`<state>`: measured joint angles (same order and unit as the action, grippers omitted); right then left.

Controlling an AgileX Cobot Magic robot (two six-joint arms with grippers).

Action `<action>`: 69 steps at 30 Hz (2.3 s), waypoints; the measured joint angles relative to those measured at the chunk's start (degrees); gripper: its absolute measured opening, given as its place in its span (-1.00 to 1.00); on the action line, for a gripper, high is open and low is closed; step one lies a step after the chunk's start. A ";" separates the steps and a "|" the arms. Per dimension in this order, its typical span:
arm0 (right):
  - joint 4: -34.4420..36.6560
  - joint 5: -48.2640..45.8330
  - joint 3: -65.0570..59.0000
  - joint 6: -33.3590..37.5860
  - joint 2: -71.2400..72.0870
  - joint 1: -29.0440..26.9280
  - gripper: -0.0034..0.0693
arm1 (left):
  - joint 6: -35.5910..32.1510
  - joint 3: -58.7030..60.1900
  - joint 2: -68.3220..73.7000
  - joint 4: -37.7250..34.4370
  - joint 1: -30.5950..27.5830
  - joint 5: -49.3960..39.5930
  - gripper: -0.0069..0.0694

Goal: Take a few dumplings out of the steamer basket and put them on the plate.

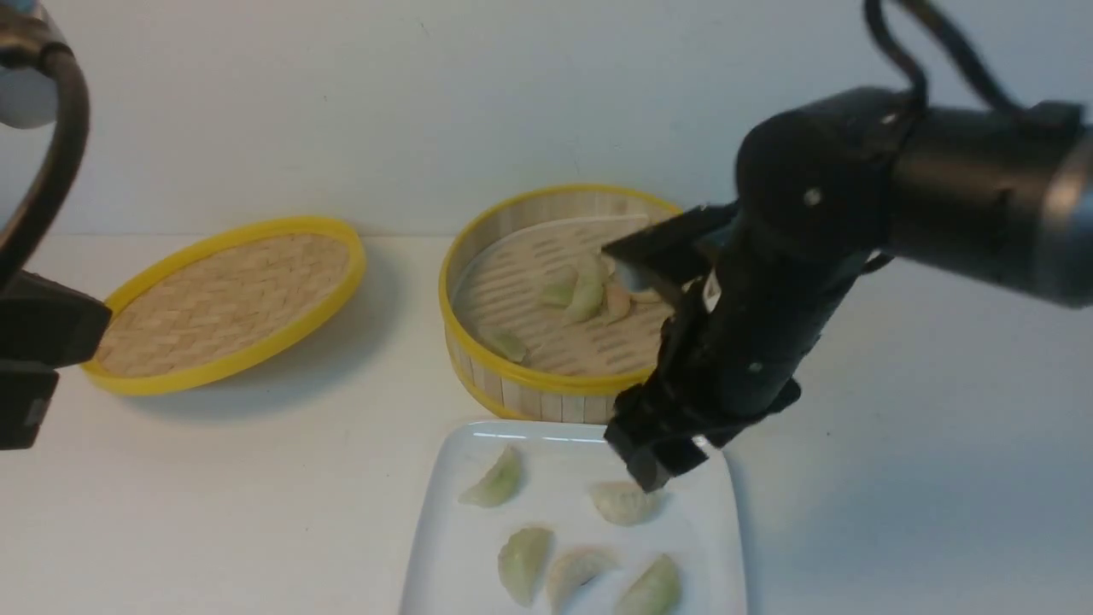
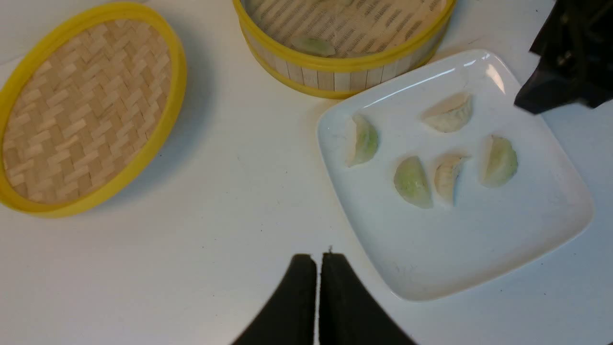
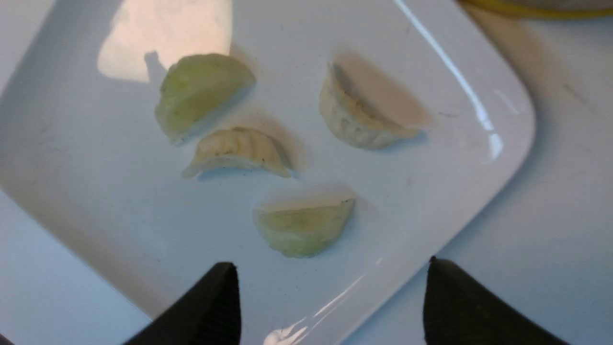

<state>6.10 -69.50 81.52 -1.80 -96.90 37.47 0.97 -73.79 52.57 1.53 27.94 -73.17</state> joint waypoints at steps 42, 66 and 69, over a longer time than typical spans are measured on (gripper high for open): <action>-23.80 37.63 -45.98 -20.76 98.07 0.00 -0.94 | 0.23 8.57 -10.81 -4.09 0.00 17.54 -0.83; -23.80 37.63 -45.98 -22.20 98.07 0.00 -0.94 | 4.92 30.86 -40.09 -3.11 0.00 40.15 -0.83; -23.80 37.63 -45.98 -22.20 98.07 0.00 -0.94 | 4.92 30.86 -40.09 -3.11 0.00 40.15 -0.83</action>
<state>-17.70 -31.87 35.55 -24.01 1.17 37.47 5.89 -42.93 12.48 -1.58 27.94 -33.03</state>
